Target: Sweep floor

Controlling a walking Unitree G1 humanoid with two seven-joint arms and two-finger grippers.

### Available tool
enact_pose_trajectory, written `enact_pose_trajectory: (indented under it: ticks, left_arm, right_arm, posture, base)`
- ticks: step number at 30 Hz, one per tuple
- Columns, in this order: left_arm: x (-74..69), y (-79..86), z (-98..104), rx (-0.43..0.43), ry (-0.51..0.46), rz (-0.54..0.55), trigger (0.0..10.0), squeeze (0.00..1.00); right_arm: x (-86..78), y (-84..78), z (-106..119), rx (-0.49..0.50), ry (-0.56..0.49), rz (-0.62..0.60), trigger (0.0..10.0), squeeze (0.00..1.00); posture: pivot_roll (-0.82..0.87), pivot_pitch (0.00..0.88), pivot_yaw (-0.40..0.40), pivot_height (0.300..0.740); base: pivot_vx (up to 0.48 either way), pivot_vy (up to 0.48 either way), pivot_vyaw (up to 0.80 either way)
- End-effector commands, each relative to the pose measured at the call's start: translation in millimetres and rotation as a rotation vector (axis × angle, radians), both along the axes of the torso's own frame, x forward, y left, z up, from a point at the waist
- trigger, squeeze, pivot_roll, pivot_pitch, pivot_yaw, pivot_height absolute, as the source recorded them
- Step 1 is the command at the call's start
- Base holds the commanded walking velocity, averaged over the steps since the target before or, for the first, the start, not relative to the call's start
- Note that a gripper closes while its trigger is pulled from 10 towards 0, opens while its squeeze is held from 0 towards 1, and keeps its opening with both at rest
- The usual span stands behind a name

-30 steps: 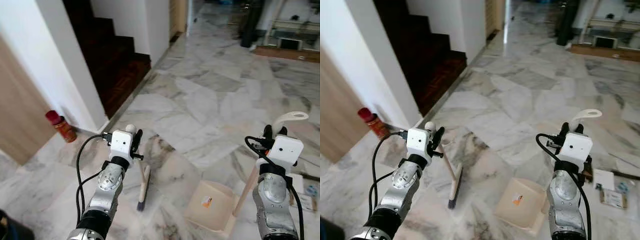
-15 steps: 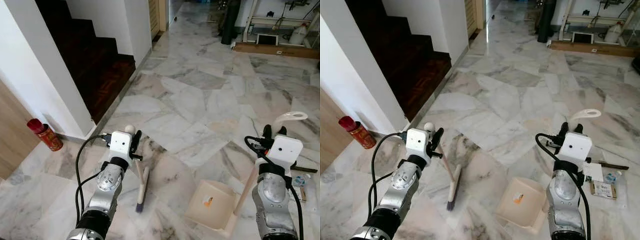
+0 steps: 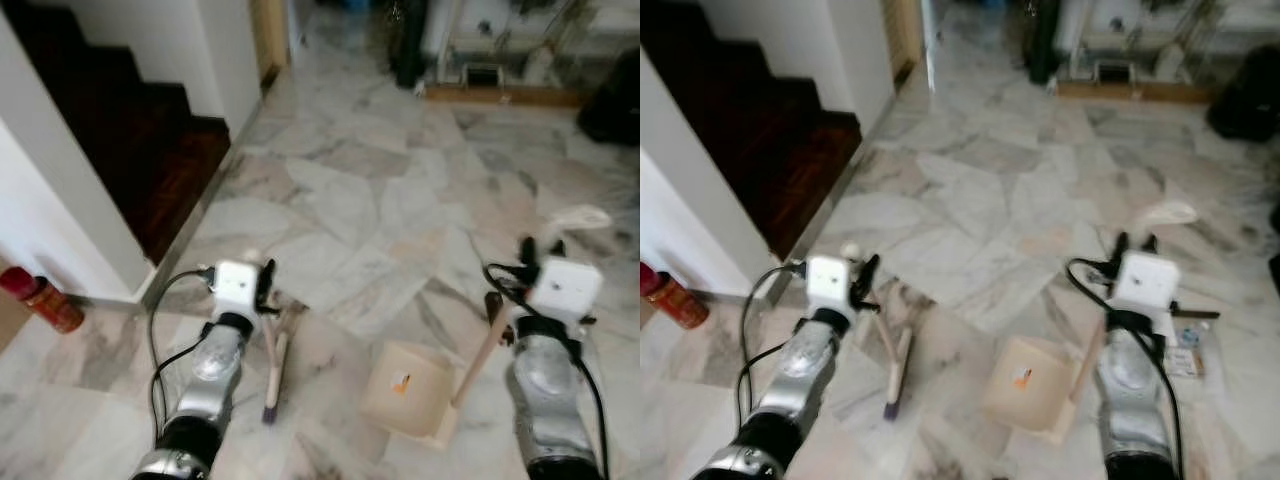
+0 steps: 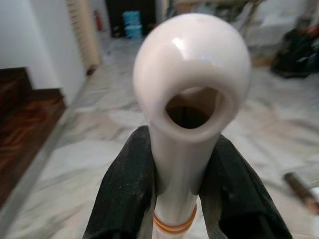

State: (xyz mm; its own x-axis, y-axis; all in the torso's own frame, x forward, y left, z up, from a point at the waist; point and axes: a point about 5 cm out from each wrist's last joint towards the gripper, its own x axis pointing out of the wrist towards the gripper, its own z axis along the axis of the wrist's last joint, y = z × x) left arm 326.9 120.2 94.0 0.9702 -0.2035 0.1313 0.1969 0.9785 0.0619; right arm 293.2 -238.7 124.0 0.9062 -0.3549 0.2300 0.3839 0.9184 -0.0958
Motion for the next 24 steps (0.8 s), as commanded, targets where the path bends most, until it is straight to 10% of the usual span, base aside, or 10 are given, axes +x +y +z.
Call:
enact_pose_trajectory:
  ticks: [1,24]
  left_arm:
    - [0.8,4.0,5,-0.008,-0.036,0.015,10.0,0.00]
    - [-2.0,13.1,5,0.030,-0.041,-0.007,10.0,0.00]
  right_arm:
    - [3.2,3.9,11,-0.022,-0.046,0.021,10.0,0.00]
    - [-8.3,12.3,-32,-0.027,0.091,0.086,10.0,0.00]
  posture:
    - [-0.16,0.003,0.018,0.740]
    - [-0.12,0.057,0.071,0.740]
  base:
    - [0.000,0.000,-0.79]
    - [0.000,0.000,-0.23]
